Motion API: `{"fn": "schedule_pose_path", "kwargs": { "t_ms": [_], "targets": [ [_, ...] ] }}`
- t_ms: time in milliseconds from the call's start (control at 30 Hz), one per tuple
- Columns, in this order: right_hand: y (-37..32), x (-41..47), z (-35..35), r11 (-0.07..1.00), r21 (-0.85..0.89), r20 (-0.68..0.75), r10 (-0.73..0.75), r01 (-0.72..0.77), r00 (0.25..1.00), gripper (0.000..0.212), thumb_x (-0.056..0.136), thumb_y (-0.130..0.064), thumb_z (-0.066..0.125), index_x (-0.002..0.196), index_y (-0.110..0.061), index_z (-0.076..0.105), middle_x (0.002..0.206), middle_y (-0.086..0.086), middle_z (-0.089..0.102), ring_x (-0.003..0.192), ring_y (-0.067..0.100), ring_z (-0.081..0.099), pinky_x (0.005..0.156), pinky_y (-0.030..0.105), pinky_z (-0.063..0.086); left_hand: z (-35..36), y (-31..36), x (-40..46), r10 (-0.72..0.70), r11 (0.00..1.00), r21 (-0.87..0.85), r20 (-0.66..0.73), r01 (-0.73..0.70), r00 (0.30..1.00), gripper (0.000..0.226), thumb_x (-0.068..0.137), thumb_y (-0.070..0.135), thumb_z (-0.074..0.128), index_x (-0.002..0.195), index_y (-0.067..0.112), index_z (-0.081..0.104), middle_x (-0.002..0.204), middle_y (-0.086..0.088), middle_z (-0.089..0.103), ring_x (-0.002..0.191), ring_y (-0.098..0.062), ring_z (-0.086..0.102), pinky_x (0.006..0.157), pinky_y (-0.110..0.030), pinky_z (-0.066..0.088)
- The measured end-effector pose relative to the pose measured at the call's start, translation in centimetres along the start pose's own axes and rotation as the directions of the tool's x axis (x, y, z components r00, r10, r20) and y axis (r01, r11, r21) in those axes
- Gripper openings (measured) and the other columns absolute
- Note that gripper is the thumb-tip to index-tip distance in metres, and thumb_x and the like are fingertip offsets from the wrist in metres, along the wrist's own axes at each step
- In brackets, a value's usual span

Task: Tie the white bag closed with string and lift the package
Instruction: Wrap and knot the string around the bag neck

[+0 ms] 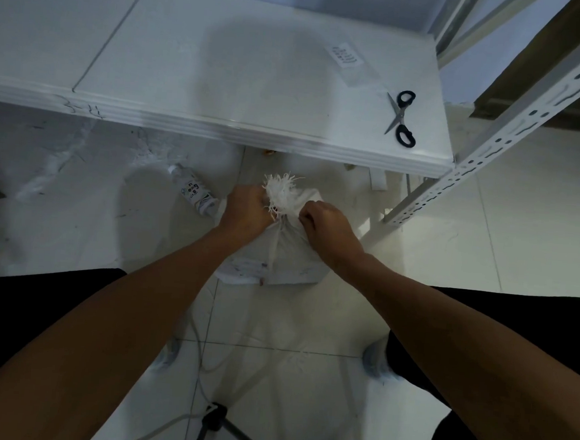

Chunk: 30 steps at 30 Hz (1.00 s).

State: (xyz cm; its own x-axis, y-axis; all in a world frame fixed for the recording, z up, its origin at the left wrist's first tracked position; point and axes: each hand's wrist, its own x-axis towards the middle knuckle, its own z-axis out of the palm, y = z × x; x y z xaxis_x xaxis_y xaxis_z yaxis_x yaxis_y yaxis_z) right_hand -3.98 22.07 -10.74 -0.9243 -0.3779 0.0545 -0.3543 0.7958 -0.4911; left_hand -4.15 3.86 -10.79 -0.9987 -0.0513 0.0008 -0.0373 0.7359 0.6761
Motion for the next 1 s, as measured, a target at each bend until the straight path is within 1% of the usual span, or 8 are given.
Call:
{"fn": "schedule_pose_path", "kwargs": {
  "t_ms": [133,267,400,467,667,767,867,1000],
  "targets": [
    [0.1,0.0,-0.1,0.999,-0.023,-0.017,-0.041,0.041,0.999,0.014,0.092,-0.007,0.054,0.080,-0.004,0.060,0.079,0.014,0.063,0.074,0.030,0.054,0.065,0.041,0.045,0.1,0.4,-0.3,-0.105,0.994,-0.037,-0.034,0.104,0.994,0.049,0.074,0.027,0.077,0.047,0.022,0.037,0.051,0.005,0.044,0.059,-0.015,0.052,0.056,-0.025,0.025],
    [0.8,0.1,-0.5,0.998,0.060,0.091,0.000,-0.006,0.996,0.008,0.089,-0.012,0.061,0.086,-0.007,0.067,0.084,0.009,0.070,0.078,0.026,0.063,0.071,0.041,0.051,-0.1,0.3,-0.3,-0.140,0.987,-0.083,0.005,0.140,0.990,0.033,0.069,0.037,0.062,0.066,0.004,0.062,0.074,-0.016,0.070,0.077,-0.024,0.067,0.058,-0.029,0.040],
    [0.5,0.1,-0.6,0.999,0.040,0.149,0.020,-0.026,0.989,0.007,0.086,-0.014,0.063,0.082,-0.009,0.066,0.084,0.007,0.072,0.079,0.025,0.065,0.071,0.037,0.050,0.0,0.3,-0.4,-0.151,0.982,-0.119,0.004,0.150,0.989,0.039,0.067,0.038,0.057,0.080,0.003,0.069,0.085,-0.016,0.073,0.082,-0.028,0.069,0.067,-0.039,0.054],
    [-0.2,0.1,-0.3,0.999,-0.014,0.166,0.047,-0.046,0.985,0.015,0.089,-0.019,0.060,0.076,-0.011,0.058,0.080,0.010,0.068,0.072,0.026,0.058,0.064,0.033,0.040,0.2,0.1,-0.3,-0.174,0.978,-0.111,0.008,0.174,0.985,0.039,0.068,0.040,0.058,0.079,0.003,0.068,0.084,-0.017,0.073,0.082,-0.029,0.069,0.067,-0.038,0.055],
    [-2.3,0.2,0.6,0.965,0.039,0.076,0.255,-0.258,0.964,0.014,0.086,-0.016,0.058,0.073,-0.011,0.057,0.071,0.011,0.062,0.069,0.025,0.056,0.060,0.030,0.035,1.1,0.4,-0.5,-0.251,0.960,-0.110,0.072,0.258,0.965,0.026,0.068,0.036,0.051,0.065,0.011,0.056,0.079,-0.018,0.070,0.078,-0.032,0.067,0.061,-0.028,0.042],
    [-2.8,0.4,1.0,0.913,0.151,0.068,0.373,-0.380,0.925,0.012,0.083,-0.014,0.059,0.071,-0.012,0.056,0.069,0.007,0.059,0.070,0.026,0.059,0.060,0.030,0.038,1.5,0.3,-0.4,-0.306,0.944,-0.103,0.082,0.313,0.949,0.023,0.076,0.029,0.064,0.078,0.006,0.067,0.087,-0.017,0.071,0.083,-0.031,0.068,0.067,-0.029,0.047],
    [-2.9,0.9,1.4,0.837,0.241,0.078,0.487,-0.490,0.870,0.015,0.079,-0.020,0.061,0.070,-0.008,0.061,0.071,0.010,0.065,0.073,0.029,0.065,0.061,0.033,0.048,1.2,0.2,0.4,-0.402,0.896,-0.125,0.179,0.426,0.898,0.036,0.071,0.028,0.073,0.097,0.004,0.069,0.098,-0.009,0.071,0.092,-0.025,0.068,0.081,-0.035,0.056],
    [-2.6,1.6,1.0,0.754,0.309,0.134,0.570,-0.580,0.811,0.018,0.077,-0.019,0.064,0.065,-0.006,0.068,0.069,0.013,0.070,0.070,0.030,0.069,0.066,0.037,0.059,-0.4,0.2,1.1,-0.466,0.814,-0.167,0.385,0.557,0.797,0.031,0.057,0.003,0.078,0.086,-0.001,0.070,0.091,-0.015,0.073,0.088,-0.029,0.071,0.083,-0.050,0.059]
  ]
}}
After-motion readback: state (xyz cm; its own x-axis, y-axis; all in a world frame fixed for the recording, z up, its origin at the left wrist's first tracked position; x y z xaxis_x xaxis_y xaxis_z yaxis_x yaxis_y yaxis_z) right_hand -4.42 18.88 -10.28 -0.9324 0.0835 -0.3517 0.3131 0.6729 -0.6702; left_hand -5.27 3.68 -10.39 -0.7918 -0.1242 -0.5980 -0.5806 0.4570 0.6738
